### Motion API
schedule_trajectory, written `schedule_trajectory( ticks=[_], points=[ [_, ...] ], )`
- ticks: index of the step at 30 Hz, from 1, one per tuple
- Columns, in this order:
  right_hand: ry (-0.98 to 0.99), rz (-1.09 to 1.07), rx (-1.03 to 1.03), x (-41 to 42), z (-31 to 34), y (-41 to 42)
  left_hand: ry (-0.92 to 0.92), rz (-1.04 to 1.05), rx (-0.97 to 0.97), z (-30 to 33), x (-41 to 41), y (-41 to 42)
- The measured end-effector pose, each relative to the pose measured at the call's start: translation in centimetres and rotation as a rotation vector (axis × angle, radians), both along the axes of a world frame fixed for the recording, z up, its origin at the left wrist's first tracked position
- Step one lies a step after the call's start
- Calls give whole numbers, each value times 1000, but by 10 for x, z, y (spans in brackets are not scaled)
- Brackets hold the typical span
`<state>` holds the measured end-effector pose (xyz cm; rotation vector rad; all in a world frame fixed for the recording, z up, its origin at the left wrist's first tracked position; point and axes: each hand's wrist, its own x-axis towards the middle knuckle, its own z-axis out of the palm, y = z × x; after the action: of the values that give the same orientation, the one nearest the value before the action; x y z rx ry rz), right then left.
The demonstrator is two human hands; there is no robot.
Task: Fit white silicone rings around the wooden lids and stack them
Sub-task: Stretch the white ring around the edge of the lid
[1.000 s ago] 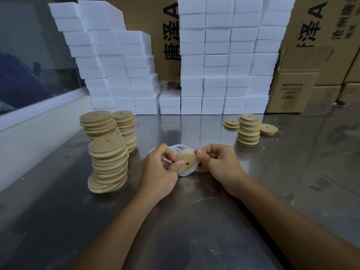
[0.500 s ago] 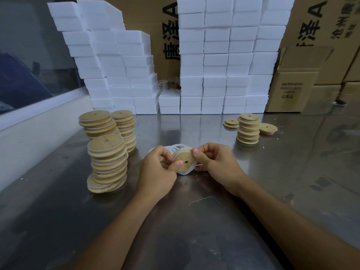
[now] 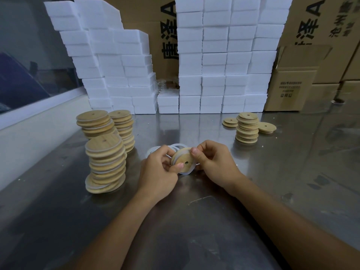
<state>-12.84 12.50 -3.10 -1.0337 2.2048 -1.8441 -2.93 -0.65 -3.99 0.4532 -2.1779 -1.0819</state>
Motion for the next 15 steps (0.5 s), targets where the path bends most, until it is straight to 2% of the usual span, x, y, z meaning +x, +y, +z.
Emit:
schedule_trajectory(
  ticks=[9, 15],
  points=[
    [-234, 39, -111, -1, 1, 1, -13, -15, -1, 0, -1, -3],
    [-225, 73, -127, -1, 0, 1, -4, -26, 103, -1, 1, -2]
  ],
)
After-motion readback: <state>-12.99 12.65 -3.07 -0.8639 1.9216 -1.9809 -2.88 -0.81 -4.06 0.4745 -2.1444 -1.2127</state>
